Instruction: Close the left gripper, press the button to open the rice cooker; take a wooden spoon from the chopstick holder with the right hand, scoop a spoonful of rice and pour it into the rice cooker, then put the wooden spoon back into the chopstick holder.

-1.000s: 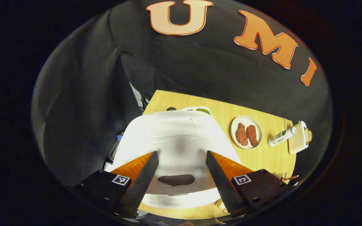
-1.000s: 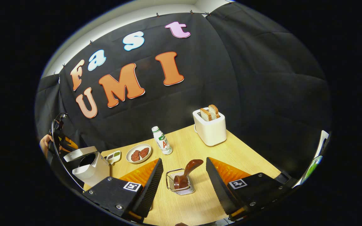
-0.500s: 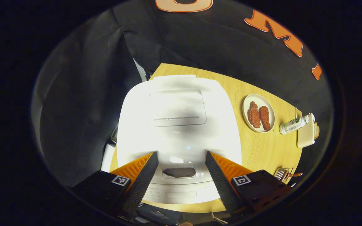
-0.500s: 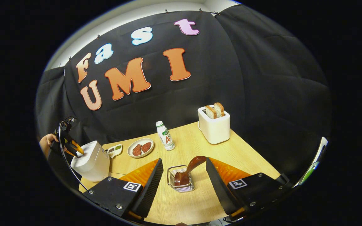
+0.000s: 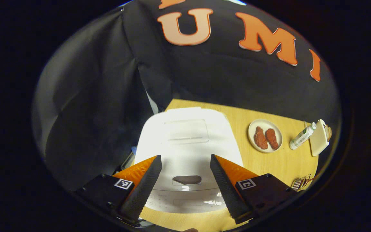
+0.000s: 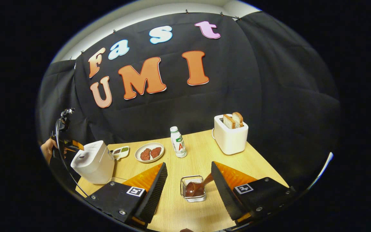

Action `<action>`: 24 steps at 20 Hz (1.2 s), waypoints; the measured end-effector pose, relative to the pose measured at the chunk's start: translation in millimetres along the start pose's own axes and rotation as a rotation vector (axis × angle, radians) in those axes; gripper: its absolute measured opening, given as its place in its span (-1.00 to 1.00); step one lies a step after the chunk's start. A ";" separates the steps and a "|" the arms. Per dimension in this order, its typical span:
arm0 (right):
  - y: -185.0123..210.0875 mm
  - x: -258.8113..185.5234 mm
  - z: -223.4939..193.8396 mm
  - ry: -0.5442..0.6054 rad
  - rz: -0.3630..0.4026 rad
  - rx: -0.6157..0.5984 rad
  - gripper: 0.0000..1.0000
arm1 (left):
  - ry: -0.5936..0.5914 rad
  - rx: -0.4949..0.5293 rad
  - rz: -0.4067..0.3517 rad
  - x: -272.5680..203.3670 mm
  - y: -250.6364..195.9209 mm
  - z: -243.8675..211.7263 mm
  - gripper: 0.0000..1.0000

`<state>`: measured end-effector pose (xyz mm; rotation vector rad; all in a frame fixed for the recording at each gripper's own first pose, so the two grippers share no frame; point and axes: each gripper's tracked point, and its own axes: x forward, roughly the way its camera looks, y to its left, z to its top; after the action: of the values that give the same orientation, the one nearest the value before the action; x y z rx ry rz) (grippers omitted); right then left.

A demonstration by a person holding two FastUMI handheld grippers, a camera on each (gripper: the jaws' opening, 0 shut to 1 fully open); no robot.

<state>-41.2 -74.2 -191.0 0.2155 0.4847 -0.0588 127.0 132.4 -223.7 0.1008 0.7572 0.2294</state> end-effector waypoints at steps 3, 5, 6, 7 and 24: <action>24.4 2.1 39.8 -0.098 0.010 -0.069 0.72 | -0.249 0.000 -0.061 -67.1 -12.6 40.0 1.00; 45.9 1.1 64.5 -0.169 0.026 -0.094 0.73 | -0.411 0.014 -0.084 -110.0 -25.9 53.7 1.00; 56.7 1.9 75.1 -0.201 0.036 -0.102 0.73 | -0.488 0.020 -0.064 -131.1 -30.8 58.7 1.00; 69.2 2.1 83.9 -0.229 0.050 -0.108 0.75 | -0.560 0.019 -0.055 -148.2 -37.7 62.4 1.00; 139.9 -8.0 107.3 -0.356 0.158 -0.167 0.79 | -0.814 0.028 -0.285 -259.2 -144.0 65.9 1.00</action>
<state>15.6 38.8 -68.0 0.0755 0.1153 0.0963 14.7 -70.6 -27.7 0.1008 -0.0408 -0.1008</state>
